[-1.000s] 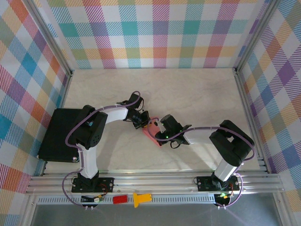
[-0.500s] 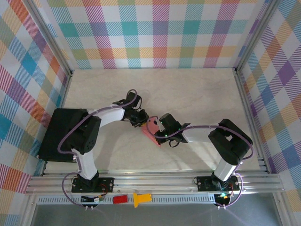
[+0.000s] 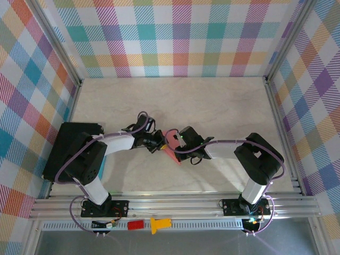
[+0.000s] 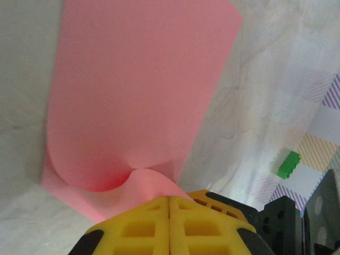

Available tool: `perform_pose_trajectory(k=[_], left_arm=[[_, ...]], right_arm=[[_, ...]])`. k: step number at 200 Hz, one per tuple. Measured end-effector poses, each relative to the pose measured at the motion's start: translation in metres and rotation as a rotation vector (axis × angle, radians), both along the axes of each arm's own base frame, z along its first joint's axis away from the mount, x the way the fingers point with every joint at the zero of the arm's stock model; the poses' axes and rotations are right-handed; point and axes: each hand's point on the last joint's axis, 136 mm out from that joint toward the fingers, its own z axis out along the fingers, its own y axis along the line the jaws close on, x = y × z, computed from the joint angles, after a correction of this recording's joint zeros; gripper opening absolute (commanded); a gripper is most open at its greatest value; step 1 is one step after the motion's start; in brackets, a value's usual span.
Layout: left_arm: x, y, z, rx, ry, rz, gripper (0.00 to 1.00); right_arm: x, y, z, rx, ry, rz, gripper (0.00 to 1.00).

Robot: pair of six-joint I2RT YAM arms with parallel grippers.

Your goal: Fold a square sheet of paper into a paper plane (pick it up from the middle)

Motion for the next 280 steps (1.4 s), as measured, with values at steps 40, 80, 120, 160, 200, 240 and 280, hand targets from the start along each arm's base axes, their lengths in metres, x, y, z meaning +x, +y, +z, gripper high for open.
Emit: perform_pose_trajectory(k=[40,80,120,160,200,240,280], left_arm=[[-0.002,-0.010,-0.004,-0.019,0.014,0.001,0.04],[-0.007,-0.009,-0.015,-0.002,0.037,0.006,0.03],[-0.013,-0.004,-0.025,0.024,0.056,0.014,0.03],[-0.013,-0.002,-0.028,0.031,0.060,0.017,0.03],[-0.014,-0.001,-0.033,0.041,0.068,0.019,0.02],[-0.014,-0.001,-0.034,0.044,0.066,0.017,0.02],[-0.014,-0.001,-0.035,0.047,0.062,0.009,0.02]], right_arm=[[0.000,0.000,0.000,0.004,0.005,-0.002,0.05],[0.000,0.000,0.000,0.004,0.008,-0.003,0.05],[0.001,0.001,0.000,0.005,0.011,-0.002,0.05],[0.002,0.001,0.000,0.004,0.012,-0.003,0.05],[0.002,0.002,0.000,0.006,0.014,-0.004,0.05],[0.001,0.002,0.000,0.010,0.023,-0.012,0.09],[0.001,0.001,0.006,-0.011,0.070,-0.042,0.37]])
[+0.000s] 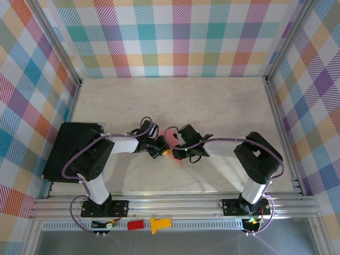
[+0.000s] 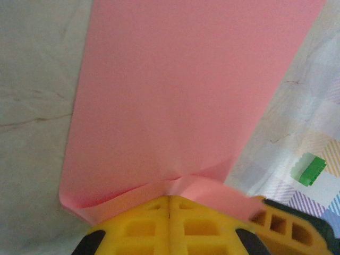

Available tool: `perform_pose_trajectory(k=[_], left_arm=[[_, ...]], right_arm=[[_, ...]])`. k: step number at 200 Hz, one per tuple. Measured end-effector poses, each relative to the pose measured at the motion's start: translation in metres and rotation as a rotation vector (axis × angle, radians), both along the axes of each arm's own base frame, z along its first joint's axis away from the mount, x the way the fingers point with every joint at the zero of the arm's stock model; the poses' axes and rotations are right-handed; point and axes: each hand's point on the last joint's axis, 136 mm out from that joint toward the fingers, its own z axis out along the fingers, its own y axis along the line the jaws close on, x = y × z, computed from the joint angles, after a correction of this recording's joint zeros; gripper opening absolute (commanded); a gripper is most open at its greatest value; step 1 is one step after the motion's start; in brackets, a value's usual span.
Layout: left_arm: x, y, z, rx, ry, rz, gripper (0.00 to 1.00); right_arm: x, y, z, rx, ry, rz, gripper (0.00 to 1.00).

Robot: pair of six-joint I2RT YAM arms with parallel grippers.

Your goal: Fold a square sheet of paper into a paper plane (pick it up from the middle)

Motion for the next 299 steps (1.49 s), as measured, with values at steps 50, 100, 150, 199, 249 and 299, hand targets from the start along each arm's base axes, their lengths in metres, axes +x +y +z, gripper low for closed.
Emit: perform_pose_trajectory(k=[50,100,150,199,249,299], left_arm=[[0.000,0.000,0.000,0.001,-0.007,-0.009,0.01],[0.000,0.000,0.000,0.001,-0.006,-0.010,0.01],[0.001,-0.002,0.000,-0.003,-0.005,-0.013,0.01],[0.001,-0.002,-0.001,-0.005,-0.004,-0.014,0.01],[0.001,-0.002,-0.001,-0.005,-0.003,-0.014,0.01],[0.001,-0.002,-0.001,-0.005,-0.005,-0.017,0.01]], right_arm=[[0.003,-0.006,0.033,0.030,-0.011,-0.032,0.38],[-0.012,0.011,0.038,0.127,0.058,0.044,0.17],[-0.021,0.015,0.017,0.123,0.138,0.068,0.09],[-0.026,0.016,0.005,0.116,0.176,0.080,0.08],[-0.023,0.020,0.006,0.126,0.174,0.085,0.08],[-0.021,0.019,0.000,0.119,0.183,0.078,0.08]])
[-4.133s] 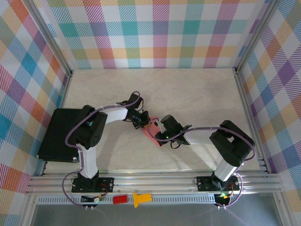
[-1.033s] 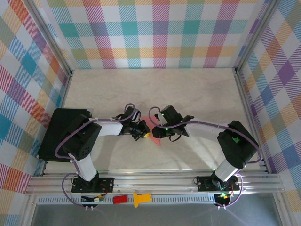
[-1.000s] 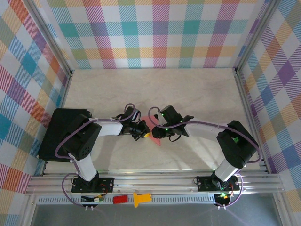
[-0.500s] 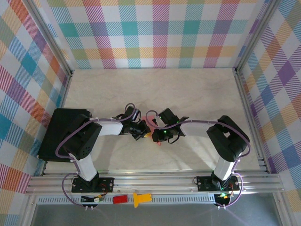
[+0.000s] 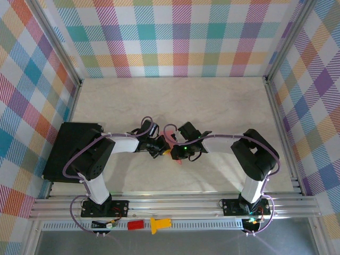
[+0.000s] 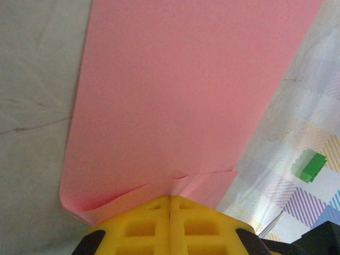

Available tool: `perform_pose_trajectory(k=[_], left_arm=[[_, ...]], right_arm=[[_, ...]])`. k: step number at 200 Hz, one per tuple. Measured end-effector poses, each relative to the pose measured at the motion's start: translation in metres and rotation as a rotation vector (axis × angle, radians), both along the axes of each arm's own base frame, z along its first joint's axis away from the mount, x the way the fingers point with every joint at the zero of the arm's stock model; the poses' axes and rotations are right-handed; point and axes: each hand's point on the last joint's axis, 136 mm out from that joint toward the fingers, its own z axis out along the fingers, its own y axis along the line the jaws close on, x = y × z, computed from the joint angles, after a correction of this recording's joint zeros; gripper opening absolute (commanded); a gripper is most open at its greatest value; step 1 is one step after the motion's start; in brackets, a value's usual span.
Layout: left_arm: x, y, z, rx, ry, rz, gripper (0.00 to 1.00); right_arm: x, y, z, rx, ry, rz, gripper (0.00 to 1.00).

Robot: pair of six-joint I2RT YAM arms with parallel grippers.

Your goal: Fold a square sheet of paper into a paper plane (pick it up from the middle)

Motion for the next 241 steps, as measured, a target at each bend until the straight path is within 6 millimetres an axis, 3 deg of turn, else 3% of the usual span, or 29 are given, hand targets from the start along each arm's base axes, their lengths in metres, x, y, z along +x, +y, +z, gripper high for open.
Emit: perform_pose_trajectory(k=[110,193,241], left_arm=[[-0.001,-0.001,-0.001,-0.002,-0.001,-0.009,0.01],[-0.001,-0.001,-0.002,-0.003,-0.010,-0.025,0.00],[0.000,-0.003,0.000,-0.007,-0.010,-0.030,0.00]], right_arm=[[-0.004,-0.006,-0.008,-0.001,0.012,-0.002,0.08],[-0.045,-0.047,-0.009,-0.047,0.060,-0.010,0.09],[-0.035,-0.038,0.022,0.012,0.014,-0.035,0.10]])
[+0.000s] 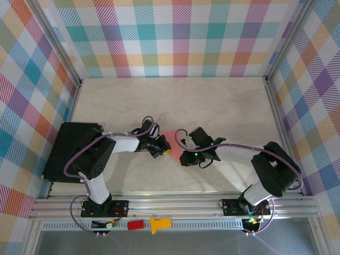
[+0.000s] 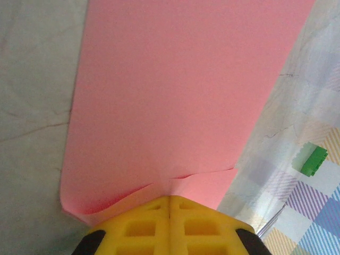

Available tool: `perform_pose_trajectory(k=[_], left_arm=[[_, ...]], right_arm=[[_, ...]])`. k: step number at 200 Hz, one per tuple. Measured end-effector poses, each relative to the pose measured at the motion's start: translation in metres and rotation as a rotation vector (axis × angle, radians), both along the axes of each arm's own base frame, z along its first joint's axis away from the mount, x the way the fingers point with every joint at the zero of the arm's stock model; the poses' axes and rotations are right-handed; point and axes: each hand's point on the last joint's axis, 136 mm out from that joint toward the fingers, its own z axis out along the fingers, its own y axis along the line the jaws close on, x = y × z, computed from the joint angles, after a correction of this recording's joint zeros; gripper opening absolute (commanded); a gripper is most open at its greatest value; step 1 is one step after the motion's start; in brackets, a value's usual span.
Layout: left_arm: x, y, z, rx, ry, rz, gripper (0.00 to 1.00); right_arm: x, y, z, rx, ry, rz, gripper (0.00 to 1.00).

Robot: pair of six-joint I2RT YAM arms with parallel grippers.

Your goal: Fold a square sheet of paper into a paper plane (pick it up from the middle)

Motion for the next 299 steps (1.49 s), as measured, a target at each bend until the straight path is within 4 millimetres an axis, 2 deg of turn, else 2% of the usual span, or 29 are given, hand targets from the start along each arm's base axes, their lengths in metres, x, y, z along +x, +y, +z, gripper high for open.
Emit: perform_pose_trajectory(k=[21,46,96,135,150,176,190,224,263,299], left_arm=[[0.000,0.000,0.000,0.000,0.000,0.000,0.00],[0.000,0.000,0.000,0.000,0.001,0.000,0.01],[0.001,-0.001,0.001,0.000,0.000,0.000,0.01],[0.002,-0.002,0.005,-0.001,-0.026,-0.018,0.03],[0.004,-0.001,0.012,0.003,-0.065,-0.035,0.03],[0.008,-0.003,0.040,-0.020,-0.169,-0.058,0.03],[0.007,-0.004,0.046,-0.036,-0.200,-0.063,0.03],[-0.005,-0.005,0.028,-0.035,-0.176,-0.083,0.02],[-0.021,-0.021,0.011,-0.040,-0.145,-0.143,0.02],[-0.021,-0.021,0.005,-0.024,-0.141,-0.142,0.02]], right_arm=[[0.014,0.013,0.005,0.022,-0.002,-0.024,0.06],[0.026,0.021,-0.007,0.004,0.020,-0.048,0.04],[0.027,0.014,-0.029,-0.068,0.050,-0.078,0.02],[0.028,0.014,-0.031,-0.090,0.063,-0.081,0.01],[0.029,0.013,-0.031,-0.095,0.070,-0.087,0.01],[0.029,0.013,-0.031,-0.101,0.081,-0.093,0.01],[0.029,0.014,-0.031,-0.107,0.088,-0.093,0.01],[0.029,0.014,-0.031,-0.115,0.099,-0.097,0.01],[0.028,0.014,-0.032,-0.116,0.110,-0.109,0.01],[0.028,0.013,-0.032,-0.117,0.116,-0.113,0.01]])
